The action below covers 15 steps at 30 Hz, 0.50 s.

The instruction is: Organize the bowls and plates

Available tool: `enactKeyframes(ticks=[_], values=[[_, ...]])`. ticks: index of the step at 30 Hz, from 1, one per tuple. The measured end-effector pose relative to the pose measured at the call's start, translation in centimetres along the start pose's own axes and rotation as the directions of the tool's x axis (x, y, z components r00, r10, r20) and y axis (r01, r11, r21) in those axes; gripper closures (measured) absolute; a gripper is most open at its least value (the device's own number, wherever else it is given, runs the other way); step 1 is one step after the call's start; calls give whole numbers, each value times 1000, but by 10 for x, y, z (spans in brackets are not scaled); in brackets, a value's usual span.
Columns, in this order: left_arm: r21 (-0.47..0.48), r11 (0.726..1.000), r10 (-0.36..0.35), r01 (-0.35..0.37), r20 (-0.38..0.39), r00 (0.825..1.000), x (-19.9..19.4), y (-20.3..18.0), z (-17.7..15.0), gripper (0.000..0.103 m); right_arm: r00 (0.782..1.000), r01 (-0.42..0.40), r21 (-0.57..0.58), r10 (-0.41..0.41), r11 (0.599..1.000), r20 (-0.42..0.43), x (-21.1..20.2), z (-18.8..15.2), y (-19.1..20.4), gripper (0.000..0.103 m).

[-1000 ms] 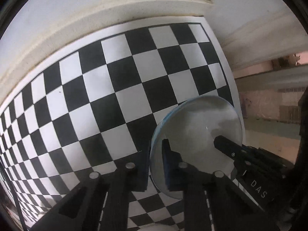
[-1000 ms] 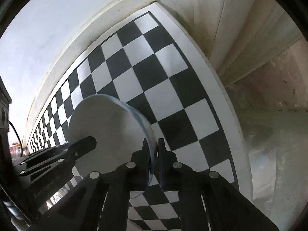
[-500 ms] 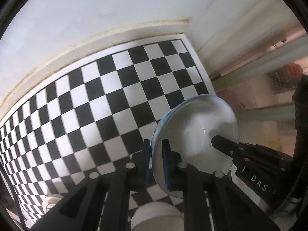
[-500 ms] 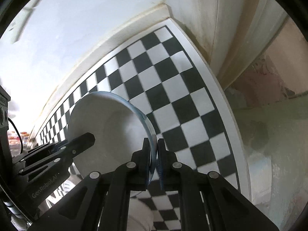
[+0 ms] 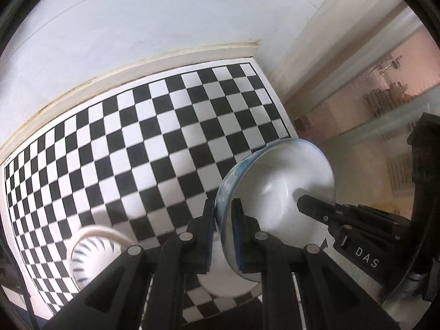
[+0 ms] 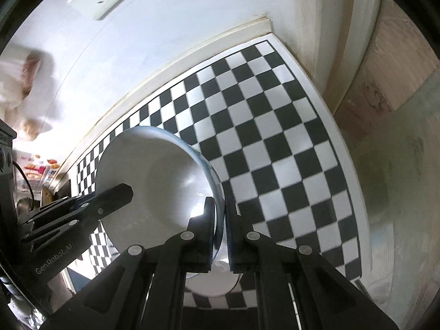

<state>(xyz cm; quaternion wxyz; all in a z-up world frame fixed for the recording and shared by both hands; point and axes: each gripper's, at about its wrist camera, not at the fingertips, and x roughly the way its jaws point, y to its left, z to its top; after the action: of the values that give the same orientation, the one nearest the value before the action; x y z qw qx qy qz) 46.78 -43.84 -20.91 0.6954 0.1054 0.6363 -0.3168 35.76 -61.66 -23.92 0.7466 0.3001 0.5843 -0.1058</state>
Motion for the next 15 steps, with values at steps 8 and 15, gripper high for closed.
enactKeyframes(ticks=[8, 15], values=[[-7, 1000, -11, 11, -18, 1000, -8, 6, -48, 93, 1000, -12, -7, 12, 1000, -18, -5, -51, 7, 94], [-18, 1000, -5, 4, -71, 997, 9, 14, -75, 93, 997, -9, -6, 9, 1000, -74, 12, -83, 4, 94]])
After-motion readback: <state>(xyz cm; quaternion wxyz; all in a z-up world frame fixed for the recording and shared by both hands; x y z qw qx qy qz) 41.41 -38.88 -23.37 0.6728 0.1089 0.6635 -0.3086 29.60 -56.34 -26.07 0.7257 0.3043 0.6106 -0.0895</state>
